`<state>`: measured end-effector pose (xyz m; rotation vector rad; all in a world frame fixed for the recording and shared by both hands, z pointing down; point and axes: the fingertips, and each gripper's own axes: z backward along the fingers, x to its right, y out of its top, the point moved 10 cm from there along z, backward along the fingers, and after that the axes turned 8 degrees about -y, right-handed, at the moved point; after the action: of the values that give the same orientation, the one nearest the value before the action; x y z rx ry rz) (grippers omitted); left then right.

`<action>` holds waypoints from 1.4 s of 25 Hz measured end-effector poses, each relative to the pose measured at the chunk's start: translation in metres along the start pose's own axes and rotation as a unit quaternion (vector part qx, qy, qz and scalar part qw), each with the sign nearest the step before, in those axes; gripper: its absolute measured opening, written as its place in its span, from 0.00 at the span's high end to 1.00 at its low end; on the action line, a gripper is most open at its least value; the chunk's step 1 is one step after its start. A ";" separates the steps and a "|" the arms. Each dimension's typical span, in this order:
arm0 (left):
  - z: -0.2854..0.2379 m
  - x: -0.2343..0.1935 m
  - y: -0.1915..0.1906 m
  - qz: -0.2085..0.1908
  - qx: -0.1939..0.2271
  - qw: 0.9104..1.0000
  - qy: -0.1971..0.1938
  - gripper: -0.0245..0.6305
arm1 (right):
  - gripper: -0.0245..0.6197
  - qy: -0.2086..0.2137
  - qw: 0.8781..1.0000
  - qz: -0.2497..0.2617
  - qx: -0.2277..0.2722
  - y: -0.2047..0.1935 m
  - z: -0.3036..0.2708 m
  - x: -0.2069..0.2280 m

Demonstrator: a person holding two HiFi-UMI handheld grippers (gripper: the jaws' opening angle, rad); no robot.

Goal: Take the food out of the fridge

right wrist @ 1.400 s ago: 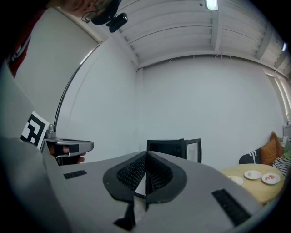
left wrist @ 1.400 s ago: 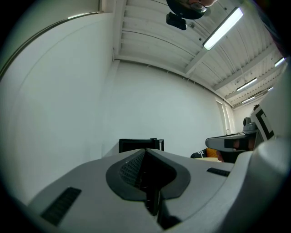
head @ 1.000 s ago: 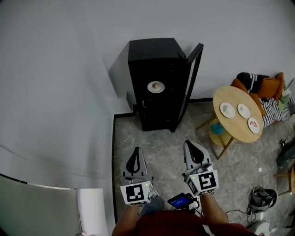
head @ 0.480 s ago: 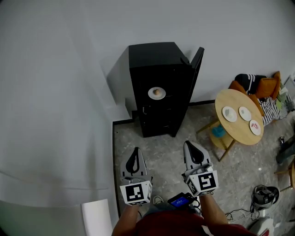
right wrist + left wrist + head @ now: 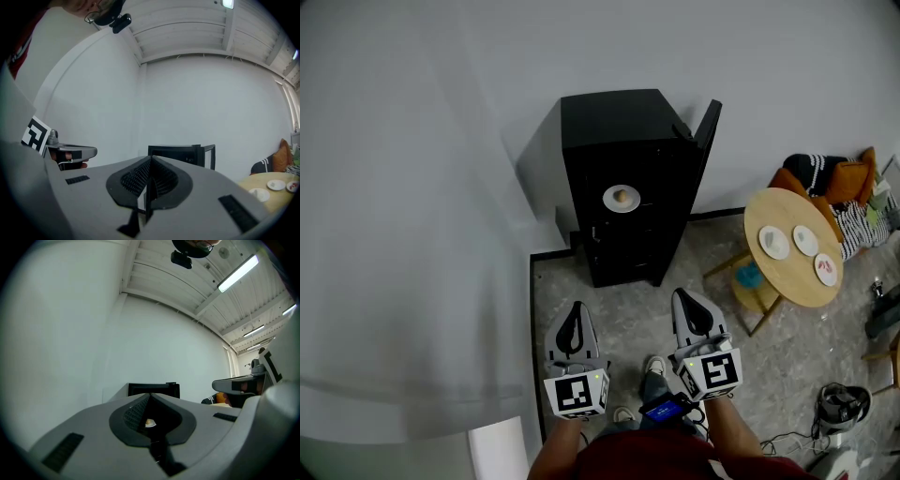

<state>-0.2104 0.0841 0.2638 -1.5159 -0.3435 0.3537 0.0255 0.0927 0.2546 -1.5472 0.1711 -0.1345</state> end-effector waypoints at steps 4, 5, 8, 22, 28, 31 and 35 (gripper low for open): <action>-0.033 0.000 -0.003 -0.002 -0.001 1.000 0.001 0.94 | 0.93 -0.004 1.000 -0.011 -0.004 -0.005 -0.029 0.021; -0.044 0.000 -0.004 -0.003 -0.001 1.000 0.001 0.94 | 0.93 -0.002 1.000 -0.010 -0.005 -0.007 -0.038 0.027; -0.074 -0.002 -0.005 -0.001 -0.002 1.000 0.006 0.94 | 0.93 0.005 1.000 -0.011 -0.010 -0.010 -0.064 0.043; -0.197 0.021 0.002 0.004 0.004 1.000 0.023 0.94 | 0.93 0.022 1.000 -0.015 -0.013 -0.015 -0.154 0.132; -0.233 0.033 0.002 -0.015 -0.005 1.000 0.018 0.94 | 0.93 0.022 1.000 -0.017 -0.007 -0.013 -0.176 0.165; -0.248 0.038 0.003 -0.017 -0.003 1.000 0.021 0.94 | 0.93 0.025 0.999 -0.019 -0.006 -0.014 -0.187 0.177; -0.261 0.040 0.002 -0.020 -0.001 0.999 0.027 0.94 | 0.93 0.033 0.999 -0.021 -0.005 -0.016 -0.198 0.186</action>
<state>-0.0618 -0.1336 0.2542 -1.5152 -0.3305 0.2798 0.1694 -0.1381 0.2633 -1.5584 0.1915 -0.2183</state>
